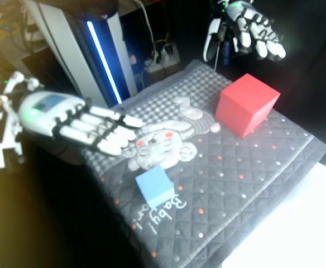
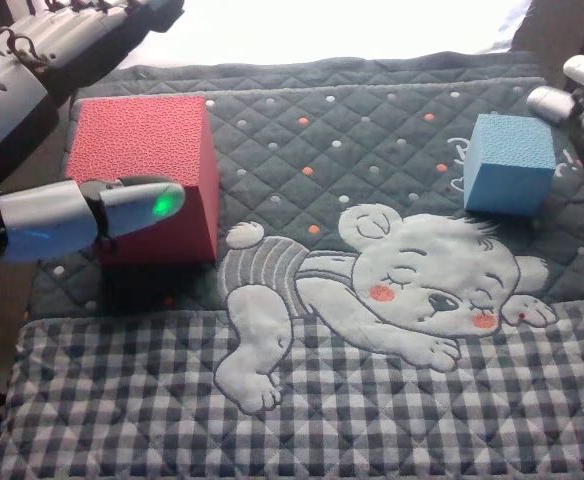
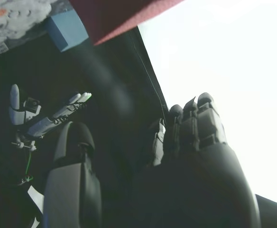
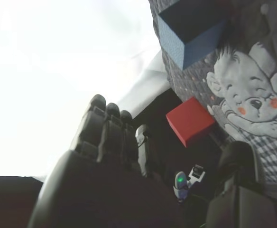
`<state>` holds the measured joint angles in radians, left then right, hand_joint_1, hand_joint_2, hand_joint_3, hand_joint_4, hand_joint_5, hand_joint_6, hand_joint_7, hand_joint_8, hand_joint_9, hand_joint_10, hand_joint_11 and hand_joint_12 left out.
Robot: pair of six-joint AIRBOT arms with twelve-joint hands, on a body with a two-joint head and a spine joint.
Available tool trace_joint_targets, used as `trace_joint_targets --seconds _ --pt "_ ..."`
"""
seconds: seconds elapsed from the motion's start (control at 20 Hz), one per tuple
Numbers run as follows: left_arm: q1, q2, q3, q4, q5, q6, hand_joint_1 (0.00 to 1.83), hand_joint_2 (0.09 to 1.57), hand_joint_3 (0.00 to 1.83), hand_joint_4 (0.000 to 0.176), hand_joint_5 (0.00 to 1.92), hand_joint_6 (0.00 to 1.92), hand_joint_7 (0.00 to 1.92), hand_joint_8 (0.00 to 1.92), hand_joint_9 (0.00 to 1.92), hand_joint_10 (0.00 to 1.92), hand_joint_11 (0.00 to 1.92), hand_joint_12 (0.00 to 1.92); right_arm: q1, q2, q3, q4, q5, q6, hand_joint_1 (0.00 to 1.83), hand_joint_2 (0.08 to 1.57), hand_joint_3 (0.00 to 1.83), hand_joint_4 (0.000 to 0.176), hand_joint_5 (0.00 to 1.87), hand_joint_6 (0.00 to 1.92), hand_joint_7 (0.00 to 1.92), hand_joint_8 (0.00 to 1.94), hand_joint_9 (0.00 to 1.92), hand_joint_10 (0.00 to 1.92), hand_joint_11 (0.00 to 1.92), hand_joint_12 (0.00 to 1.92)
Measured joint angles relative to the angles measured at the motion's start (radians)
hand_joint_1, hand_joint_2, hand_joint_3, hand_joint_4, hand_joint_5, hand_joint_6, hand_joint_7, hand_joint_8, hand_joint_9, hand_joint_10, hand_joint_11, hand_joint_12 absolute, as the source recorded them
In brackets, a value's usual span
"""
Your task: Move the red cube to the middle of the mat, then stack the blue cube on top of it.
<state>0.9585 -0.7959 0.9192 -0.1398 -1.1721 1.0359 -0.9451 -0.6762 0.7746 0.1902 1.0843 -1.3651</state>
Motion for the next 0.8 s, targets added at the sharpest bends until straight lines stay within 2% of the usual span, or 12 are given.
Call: trace_joint_targets --seconds 0.05,0.1,0.15,0.25,0.3,0.35,0.4,0.55,0.65,0.7,0.75,0.8 --pt "0.0 0.0 0.0 -0.003 -0.001 0.0 0.48 1.14 0.0 0.112 0.0 0.0 0.0 0.0 0.0 0.0 0.0 0.0 -0.007 0.0 0.0 0.008 0.006 0.0 0.6 1.21 0.0 0.0 0.0 0.0 0.0 0.0 0.0 0.0 0.0 0.26" --pt "0.0 0.0 0.0 -0.009 -0.001 0.0 0.51 1.11 0.0 0.113 0.0 0.0 0.0 0.0 0.0 0.0 0.0 0.0 -0.008 0.0 0.0 0.016 0.003 0.0 0.59 1.21 0.0 0.0 0.0 0.0 0.0 0.0 0.0 0.0 0.0 0.32" --pt "0.0 0.0 0.0 -0.018 -0.001 0.0 0.53 1.1 0.0 0.108 0.0 0.0 0.0 0.0 0.0 0.0 0.0 0.0 -0.008 0.0 0.0 0.024 0.002 0.0 0.58 1.22 0.0 0.0 0.0 0.0 0.0 0.0 0.0 0.0 0.0 0.44" --pt "-0.004 -0.012 0.007 -0.051 0.002 0.001 0.59 1.07 0.0 0.065 0.0 0.0 0.0 0.0 0.0 0.0 0.0 0.0 -0.008 0.0 0.0 0.026 0.003 0.0 0.57 1.22 0.0 0.0 0.0 0.0 0.0 0.0 0.0 0.0 0.0 0.24" --pt "-0.013 -0.024 0.018 -0.069 0.018 0.001 0.6 1.06 0.0 0.065 0.0 0.0 0.0 0.0 0.0 0.0 0.0 0.0 -0.008 0.0 0.0 0.026 0.002 0.0 0.57 1.22 0.0 0.0 0.0 0.0 0.0 0.0 0.0 0.0 0.0 0.1" --pt "-0.024 -0.042 0.039 -0.093 0.049 0.001 0.61 1.04 0.0 0.092 0.0 0.0 0.0 0.0 0.0 0.0 0.0 0.0 -0.008 0.0 0.0 0.026 0.003 0.0 0.55 1.22 0.0 0.0 0.0 0.0 0.0 0.0 0.0 0.0 0.0 0.16" --pt "-0.036 -0.059 0.062 -0.125 0.094 0.002 0.64 1.01 0.0 0.07 0.0 0.0 0.0 0.0 0.0 0.0 0.0 0.0 -0.008 0.0 0.0 0.023 0.005 0.0 0.53 1.22 0.0 0.0 0.0 0.0 0.0 0.0 0.0 0.0 0.0 0.18" --pt "-0.071 -0.114 0.127 -0.206 0.215 0.008 0.69 0.92 0.0 0.065 0.0 0.0 0.0 0.0 0.0 0.0 0.0 0.0 -0.019 -0.005 0.003 0.048 0.006 0.0 0.54 1.22 0.0 0.0 0.0 0.0 0.0 0.0 0.0 0.0 0.0 0.18" --pt "-0.086 -0.147 0.155 -0.235 0.283 0.031 0.77 0.86 0.0 0.036 0.0 0.0 0.0 0.0 0.0 0.0 0.0 0.0 -0.02 -0.006 0.003 0.057 0.003 0.0 0.54 1.23 0.0 0.0 0.0 0.0 0.0 0.0 0.0 0.0 0.0 0.09" --pt "-0.095 -0.157 0.165 -0.246 0.318 0.048 0.77 0.86 0.0 0.036 0.0 0.0 0.0 0.0 0.0 0.0 0.0 0.0 -0.02 -0.006 0.003 0.055 0.004 0.0 0.54 1.23 0.0 0.0 0.0 0.0 0.0 0.0 0.0 0.0 0.0 0.09" --pt "-0.101 -0.172 0.18 -0.249 0.364 0.055 0.87 0.86 0.0 0.015 0.0 0.0 0.0 0.0 0.0 0.0 0.0 0.0 -0.027 -0.006 0.003 0.055 0.007 0.0 0.57 1.23 0.0 0.0 0.0 0.0 0.0 0.0 0.0 0.0 0.0 0.11" --pt "-0.104 -0.176 0.184 -0.249 0.372 0.061 0.93 0.86 0.0 0.034 0.0 0.0 0.0 0.0 0.0 0.0 0.0 0.0 -0.027 -0.006 0.003 0.058 0.005 0.0 0.58 1.23 0.0 0.0 0.0 0.0 0.0 0.0 0.0 0.0 0.0 0.06"
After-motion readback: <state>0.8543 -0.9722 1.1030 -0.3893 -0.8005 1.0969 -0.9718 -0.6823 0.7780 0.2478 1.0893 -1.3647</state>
